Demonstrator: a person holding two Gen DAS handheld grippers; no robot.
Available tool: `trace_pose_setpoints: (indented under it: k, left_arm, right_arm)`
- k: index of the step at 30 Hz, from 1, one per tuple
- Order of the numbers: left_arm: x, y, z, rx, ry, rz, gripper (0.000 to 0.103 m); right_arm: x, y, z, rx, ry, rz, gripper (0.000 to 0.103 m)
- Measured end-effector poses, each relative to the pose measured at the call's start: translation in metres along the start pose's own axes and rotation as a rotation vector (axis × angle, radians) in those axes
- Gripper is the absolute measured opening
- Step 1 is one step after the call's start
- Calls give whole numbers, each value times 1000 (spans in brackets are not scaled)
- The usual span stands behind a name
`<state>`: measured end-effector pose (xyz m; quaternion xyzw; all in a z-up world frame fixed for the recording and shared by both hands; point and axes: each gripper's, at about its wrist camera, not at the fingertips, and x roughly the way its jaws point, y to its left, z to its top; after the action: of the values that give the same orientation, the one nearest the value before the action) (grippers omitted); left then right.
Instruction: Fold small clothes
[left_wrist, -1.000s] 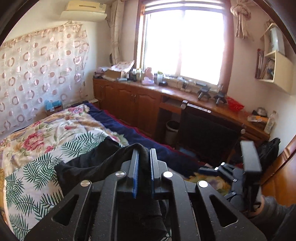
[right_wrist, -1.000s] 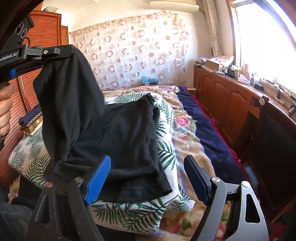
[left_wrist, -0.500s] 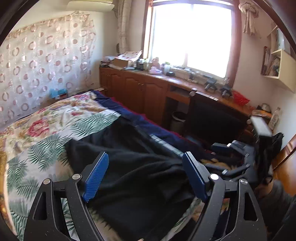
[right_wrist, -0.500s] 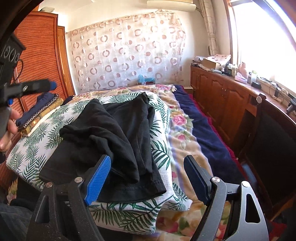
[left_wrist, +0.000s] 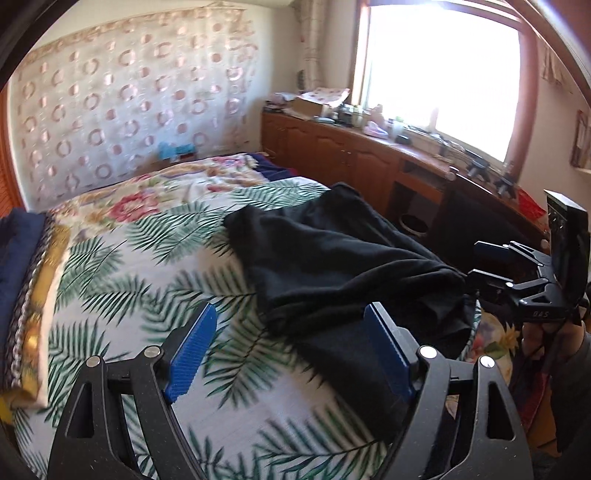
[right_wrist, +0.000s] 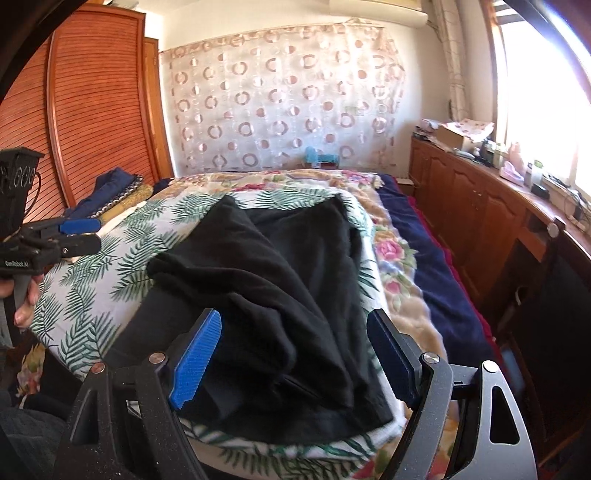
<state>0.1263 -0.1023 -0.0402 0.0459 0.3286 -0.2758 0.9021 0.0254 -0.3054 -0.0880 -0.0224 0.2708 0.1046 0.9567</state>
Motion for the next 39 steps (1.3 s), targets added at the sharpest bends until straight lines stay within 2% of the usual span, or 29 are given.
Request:
trace_pose_setpoints:
  k: [9,15,23,29,33,35,36,38,39]
  left_arm:
    - [-7,30,-14,-54,-7,54,83]
    - [-6,44,-18,-73,-12,66,83]
    - [-5,66,-13,-76,-21,62,83]
    - [-8,78,-8,-87,-31,73,82]
    - [-8,83,-4,-78,-37,72,82]
    - [-5,85,-2,-73,-34,71,83]
    - [-3,85,-1,-72,-32,70,82]
    - [1,87,0,-73,-30,63,82]
    - [3,87,0,-73,-33,62,82]
  right_arm:
    - [24,28,19,-67,28,70,83]
    - [46,44,38,-129,57,111,83]
    - [94,66,55,-235,155,175,82]
    - [126,82,66,-285,224,262,79]
    - [145,93,72,-322,255,274,78]
    - [153,94,74,-331,273,272,73]
    - [156,93,74,-334,281,268,68]
    - [160,92,75,-319,289,285,51]
    - [160,90,75,-300,286,298,34]
